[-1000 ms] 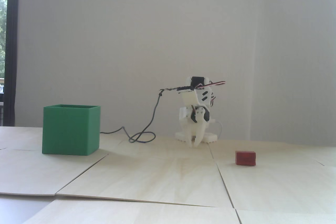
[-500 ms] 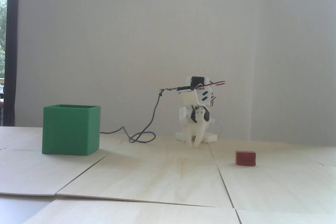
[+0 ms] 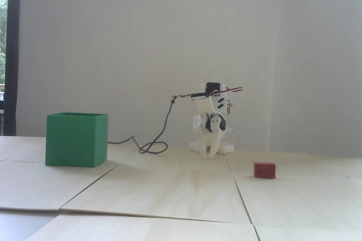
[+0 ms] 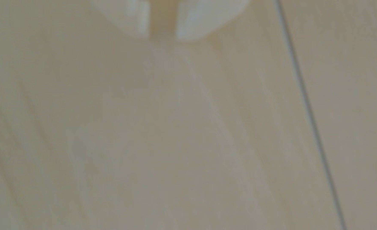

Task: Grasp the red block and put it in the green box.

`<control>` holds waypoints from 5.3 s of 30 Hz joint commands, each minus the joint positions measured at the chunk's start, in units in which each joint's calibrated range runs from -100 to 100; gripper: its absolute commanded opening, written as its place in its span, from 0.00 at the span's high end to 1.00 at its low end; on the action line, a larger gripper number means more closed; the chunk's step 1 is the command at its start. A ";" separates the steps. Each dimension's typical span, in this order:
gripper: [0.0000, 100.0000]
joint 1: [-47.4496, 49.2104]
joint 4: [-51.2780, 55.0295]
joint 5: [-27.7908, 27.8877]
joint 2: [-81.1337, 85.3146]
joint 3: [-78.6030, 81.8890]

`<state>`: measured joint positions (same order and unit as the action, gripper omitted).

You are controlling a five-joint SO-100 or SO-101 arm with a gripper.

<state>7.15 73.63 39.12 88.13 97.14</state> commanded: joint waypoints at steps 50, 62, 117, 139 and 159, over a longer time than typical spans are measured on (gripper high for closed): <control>0.84 16.70 -13.17 0.18 -57.45 -58.09; 0.83 13.64 -13.09 0.13 -96.30 -96.51; 0.77 17.99 -3.05 4.50 -121.57 -129.26; 0.77 17.34 -5.50 4.45 -128.04 -129.61; 0.78 15.25 -5.58 4.45 -128.04 -129.61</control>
<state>23.88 69.55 43.18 -41.39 -28.83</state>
